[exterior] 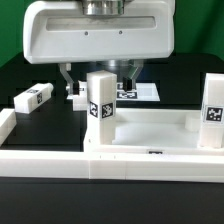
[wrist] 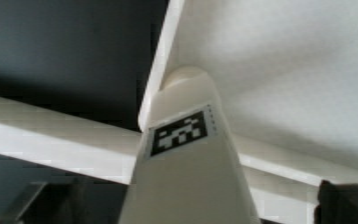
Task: Assemble desk
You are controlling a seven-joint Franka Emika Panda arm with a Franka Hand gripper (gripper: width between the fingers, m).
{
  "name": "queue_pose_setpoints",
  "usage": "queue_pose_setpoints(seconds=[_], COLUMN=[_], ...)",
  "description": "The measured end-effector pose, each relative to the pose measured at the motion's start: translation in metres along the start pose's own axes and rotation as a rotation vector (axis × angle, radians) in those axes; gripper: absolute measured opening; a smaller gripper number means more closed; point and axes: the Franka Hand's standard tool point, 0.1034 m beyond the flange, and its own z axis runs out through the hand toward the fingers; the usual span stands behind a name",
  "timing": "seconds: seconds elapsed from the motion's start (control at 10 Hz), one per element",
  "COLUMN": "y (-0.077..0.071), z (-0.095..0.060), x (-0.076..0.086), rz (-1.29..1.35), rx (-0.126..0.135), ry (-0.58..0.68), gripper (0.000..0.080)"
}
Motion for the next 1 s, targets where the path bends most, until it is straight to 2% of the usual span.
queue_pose_setpoints(seconds=[0.2,0.4,0.5,0.6,0.7,0.8,1.0], y=[0.0017,0.0044,0.0043,0.0044,0.004,0.0043,0.0044], z=[0.0,0.0,0.0001,0.0001,0.0003,0.0001,0.0002], x=[-0.0009,-0.0024,-0.0024,-0.0025,-0.0026,-0.0025,-0.0029], rz=[-0.166,-0.218,-0.216,-0.216,-0.212,-0.194,-0.152], rx=[-0.008,-0.008,-0.008,-0.008,-0.007,-0.007,-0.005], ry=[-0.007,-0.007,-0.008,-0.008,-0.008,-0.007,-0.007], gripper=[0.0649,0.0649,0.0555,0.0361,0.0361,0.0291,0.0291])
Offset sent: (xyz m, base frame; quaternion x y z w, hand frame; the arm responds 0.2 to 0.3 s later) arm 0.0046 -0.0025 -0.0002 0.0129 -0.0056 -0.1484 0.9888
